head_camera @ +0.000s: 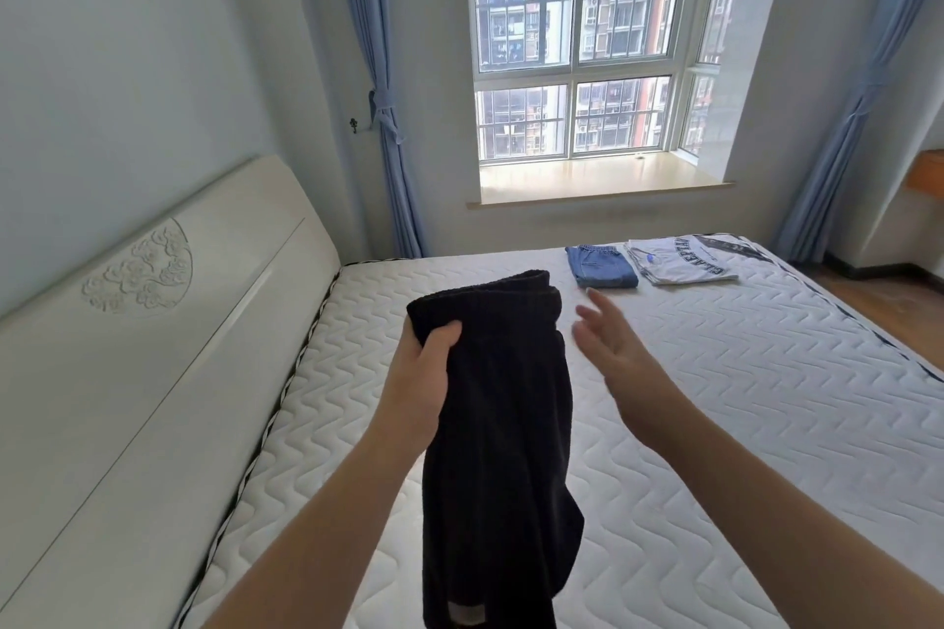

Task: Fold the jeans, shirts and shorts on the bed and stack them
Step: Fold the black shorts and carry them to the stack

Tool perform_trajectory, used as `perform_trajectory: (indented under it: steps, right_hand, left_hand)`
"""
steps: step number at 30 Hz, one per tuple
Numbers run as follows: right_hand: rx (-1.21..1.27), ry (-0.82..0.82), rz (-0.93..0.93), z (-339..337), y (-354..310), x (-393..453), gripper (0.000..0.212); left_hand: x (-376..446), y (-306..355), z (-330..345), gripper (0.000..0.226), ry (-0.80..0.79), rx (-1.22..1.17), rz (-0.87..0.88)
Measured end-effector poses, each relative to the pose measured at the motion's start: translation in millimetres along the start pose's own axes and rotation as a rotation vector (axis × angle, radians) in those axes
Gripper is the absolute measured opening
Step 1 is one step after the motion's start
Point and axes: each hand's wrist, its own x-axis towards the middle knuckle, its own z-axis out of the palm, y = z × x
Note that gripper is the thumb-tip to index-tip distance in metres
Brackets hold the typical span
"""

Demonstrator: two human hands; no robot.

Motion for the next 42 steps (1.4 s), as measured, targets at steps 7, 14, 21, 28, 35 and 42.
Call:
perform_trajectory:
  steps: [7, 14, 21, 28, 35, 42]
  right_hand:
    - [-0.161, -0.031, 0.072, 14, 3, 4, 0.039]
    - [-0.408, -0.07, -0.037, 34, -5, -4, 0.039]
    - [-0.588, -0.013, -0.088, 52, 3, -6, 0.028]
    - [-0.162, -0.176, 0.117, -3, 41, -29, 0.054]
    - [-0.236, -0.048, 0.455, -67, 135, -54, 0.035]
    - [-0.204, -0.014, 0.758, -95, 231, -72, 0.055]
  left_hand:
    - [-7, 11, -27, 0.033, -0.223, 0.225, 0.006]
    - [12, 53, -63, 0.084, -0.564, 1.353, 0.29]
    - [28, 34, -28, 0.079, -0.676, 1.178, 0.262]
    - [42, -4, -6, 0.02, -0.652, 1.137, 0.285]
    - [37, -8, 26, 0.024, -0.611, 1.087, 0.176]
    - [24, 11, 59, 0.016, -0.542, 1.086, 0.137]
